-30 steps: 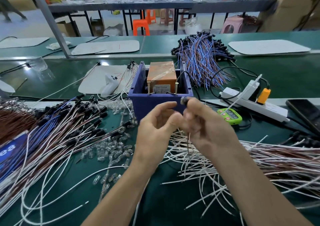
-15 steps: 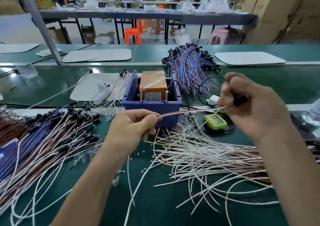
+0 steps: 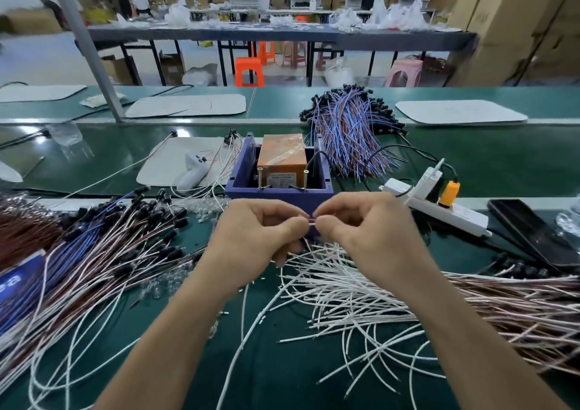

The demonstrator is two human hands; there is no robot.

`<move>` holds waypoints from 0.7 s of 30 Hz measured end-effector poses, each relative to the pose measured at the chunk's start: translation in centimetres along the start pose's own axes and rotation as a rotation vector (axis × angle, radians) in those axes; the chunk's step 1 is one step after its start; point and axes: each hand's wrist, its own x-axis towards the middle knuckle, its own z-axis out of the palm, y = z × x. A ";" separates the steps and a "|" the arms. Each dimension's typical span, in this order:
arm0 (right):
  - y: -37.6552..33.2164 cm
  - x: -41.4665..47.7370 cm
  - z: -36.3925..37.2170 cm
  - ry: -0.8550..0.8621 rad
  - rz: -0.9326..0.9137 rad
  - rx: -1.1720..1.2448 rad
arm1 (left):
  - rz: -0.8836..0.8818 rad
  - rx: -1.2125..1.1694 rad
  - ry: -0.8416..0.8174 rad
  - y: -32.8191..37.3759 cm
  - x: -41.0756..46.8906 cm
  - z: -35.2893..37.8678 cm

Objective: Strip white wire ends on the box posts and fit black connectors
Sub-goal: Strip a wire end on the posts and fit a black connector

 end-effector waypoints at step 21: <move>1.6 2.8 -0.7 0.355 0.100 0.394 | -0.038 -0.331 0.305 -2.0 -0.8 -3.8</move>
